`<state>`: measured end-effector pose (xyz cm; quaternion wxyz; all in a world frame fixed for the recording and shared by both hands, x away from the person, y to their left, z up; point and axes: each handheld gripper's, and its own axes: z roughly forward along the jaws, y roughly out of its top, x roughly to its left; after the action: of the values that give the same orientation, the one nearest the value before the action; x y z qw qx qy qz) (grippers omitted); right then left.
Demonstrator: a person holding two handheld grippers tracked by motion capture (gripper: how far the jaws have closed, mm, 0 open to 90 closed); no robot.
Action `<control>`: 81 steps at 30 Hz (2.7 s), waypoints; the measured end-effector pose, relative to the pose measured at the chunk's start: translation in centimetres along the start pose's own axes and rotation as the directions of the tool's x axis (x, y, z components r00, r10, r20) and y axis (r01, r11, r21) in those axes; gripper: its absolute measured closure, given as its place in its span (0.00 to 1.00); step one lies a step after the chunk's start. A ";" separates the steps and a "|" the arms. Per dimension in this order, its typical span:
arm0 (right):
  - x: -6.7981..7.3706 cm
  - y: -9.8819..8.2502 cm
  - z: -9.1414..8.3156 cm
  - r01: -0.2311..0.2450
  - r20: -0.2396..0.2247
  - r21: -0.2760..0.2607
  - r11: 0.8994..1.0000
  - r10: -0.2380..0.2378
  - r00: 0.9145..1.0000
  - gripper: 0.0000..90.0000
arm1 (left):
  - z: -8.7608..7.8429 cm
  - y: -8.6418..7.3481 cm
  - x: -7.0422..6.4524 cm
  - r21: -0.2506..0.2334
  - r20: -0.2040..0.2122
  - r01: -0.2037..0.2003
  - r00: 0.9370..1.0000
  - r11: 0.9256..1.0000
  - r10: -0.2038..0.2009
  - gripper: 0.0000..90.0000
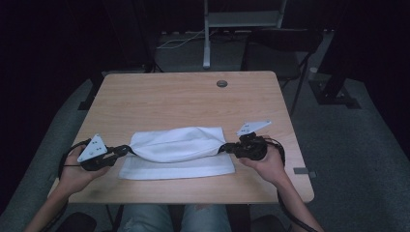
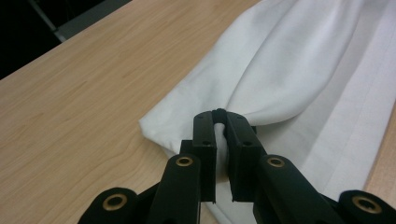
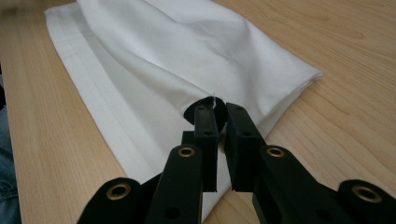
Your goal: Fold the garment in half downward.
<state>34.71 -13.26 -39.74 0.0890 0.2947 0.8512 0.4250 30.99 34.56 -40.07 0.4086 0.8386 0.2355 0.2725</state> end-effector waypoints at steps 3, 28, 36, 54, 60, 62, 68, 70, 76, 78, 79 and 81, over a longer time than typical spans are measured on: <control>0.1 -0.2 -0.1 0.001 0.000 0.004 1.000 -0.001 1.000 0.94 | -0.1 0.1 -0.3 -0.002 0.002 -0.006 1.000 1.000 0.006 0.93; 1.1 -1.2 -0.7 0.018 -0.029 0.021 1.000 -0.018 0.999 0.94 | -1.0 -0.8 -1.7 0.021 0.024 -0.029 0.999 0.999 0.029 0.93; 1.2 -1.6 -0.4 0.022 -0.045 0.042 0.999 -0.020 0.999 0.93 | -0.8 -1.7 -2.1 0.052 0.038 -0.029 0.999 0.998 0.027 0.93; 1.4 -3.0 0.8 0.024 -0.052 0.102 0.995 -0.019 0.998 0.93 | -0.1 -2.9 -2.6 0.106 0.058 -0.024 0.998 0.994 0.018 0.93; 1.5 -3.2 1.0 0.026 -0.050 0.112 0.993 -0.020 0.999 0.93 | 0.0 -3.1 -2.7 0.111 0.067 -0.021 0.998 0.994 0.013 0.93; 1.5 -3.4 1.2 0.025 -0.049 0.116 0.993 -0.020 0.999 0.92 | 0.0 -3.2 -2.7 0.111 0.073 -0.016 0.997 0.994 0.007 0.92; 1.5 -3.5 1.3 0.019 -0.050 0.127 0.992 -0.013 0.999 0.85 | -0.3 -3.4 -2.4 0.098 0.088 0.014 0.996 0.995 -0.023 0.89; 1.4 -3.5 1.2 0.011 -0.049 0.124 0.992 -0.005 0.999 0.78 | -0.7 -3.5 -2.2 0.078 0.102 0.038 0.994 0.996 -0.046 0.81; 1.1 -2.7 0.2 0.007 -0.055 0.081 0.997 -0.003 0.998 0.69 | -2.0 -3.4 -1.3 0.032 0.093 0.061 0.994 0.998 -0.064 0.65; 1.0 -2.2 -0.2 0.009 -0.055 0.062 0.998 -0.006 0.998 0.67 | -2.3 -3.3 -1.1 0.025 0.088 0.064 0.994 0.998 -0.066 0.63; 0.9 -1.9 -0.4 0.006 -0.053 0.047 0.999 -0.004 0.999 0.66 | -2.7 -3.0 -0.7 0.009 0.078 0.075 0.994 0.997 -0.075 0.62; 0.8 -1.3 -0.7 0.002 -0.057 0.024 1.000 -0.001 0.998 0.64 | -2.9 -2.6 -0.3 -0.004 0.074 0.082 0.994 0.997 -0.081 0.62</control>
<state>33.23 -13.89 -40.23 0.0614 0.2829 0.8588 0.4227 28.43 37.41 -40.78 0.4306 0.8364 0.2534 0.2253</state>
